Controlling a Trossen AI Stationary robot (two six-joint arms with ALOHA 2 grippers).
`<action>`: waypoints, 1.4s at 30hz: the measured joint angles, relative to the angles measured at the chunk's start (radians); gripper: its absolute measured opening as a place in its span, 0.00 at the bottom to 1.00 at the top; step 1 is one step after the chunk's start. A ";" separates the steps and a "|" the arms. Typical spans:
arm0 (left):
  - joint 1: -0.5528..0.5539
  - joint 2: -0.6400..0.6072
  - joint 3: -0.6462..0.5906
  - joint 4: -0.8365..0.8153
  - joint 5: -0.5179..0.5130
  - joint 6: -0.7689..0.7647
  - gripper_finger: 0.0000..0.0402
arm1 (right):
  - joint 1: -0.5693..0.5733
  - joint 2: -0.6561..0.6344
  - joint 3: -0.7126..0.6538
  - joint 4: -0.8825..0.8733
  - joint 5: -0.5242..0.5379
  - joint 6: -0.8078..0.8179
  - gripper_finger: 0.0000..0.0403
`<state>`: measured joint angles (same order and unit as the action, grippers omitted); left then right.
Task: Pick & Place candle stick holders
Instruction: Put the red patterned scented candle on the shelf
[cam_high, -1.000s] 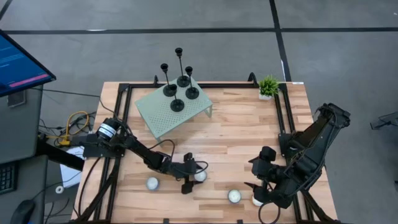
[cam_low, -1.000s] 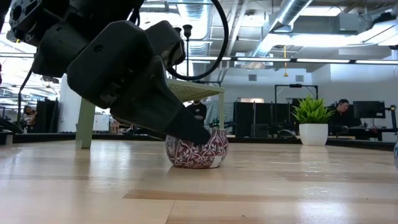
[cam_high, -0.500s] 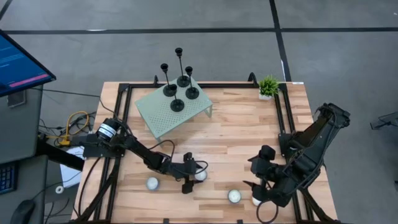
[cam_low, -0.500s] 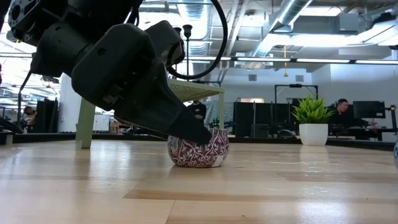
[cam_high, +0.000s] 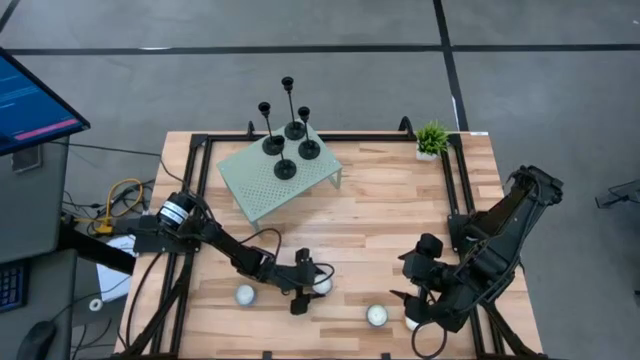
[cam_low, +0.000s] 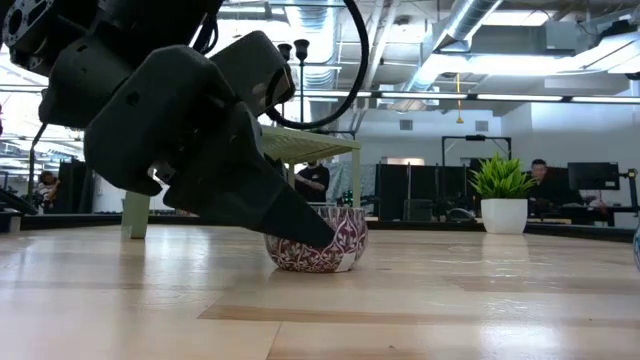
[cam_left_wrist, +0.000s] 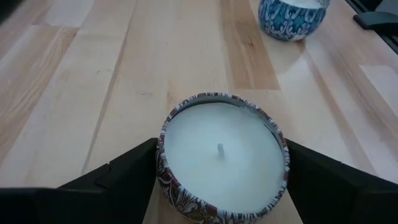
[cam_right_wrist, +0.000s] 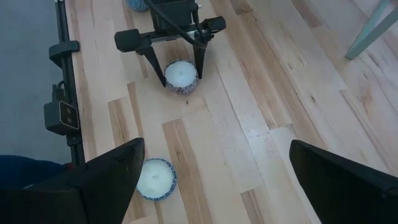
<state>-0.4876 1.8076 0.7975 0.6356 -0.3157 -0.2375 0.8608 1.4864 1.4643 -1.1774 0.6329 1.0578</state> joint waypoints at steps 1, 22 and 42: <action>0.000 -0.002 0.000 -0.003 0.000 -0.002 0.76 | 0.000 0.000 0.000 0.000 0.000 0.006 0.97; -0.018 -0.466 0.020 -0.212 -0.276 0.007 0.66 | 0.001 0.000 0.000 0.000 -0.004 0.017 0.97; 0.020 -0.242 0.019 -0.274 0.026 0.043 0.80 | 0.001 0.000 0.000 -0.005 0.004 0.008 0.97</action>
<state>-0.4678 1.5654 0.8169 0.3616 -0.2898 -0.1947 0.8616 1.4864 1.4643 -1.1819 0.6365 1.0660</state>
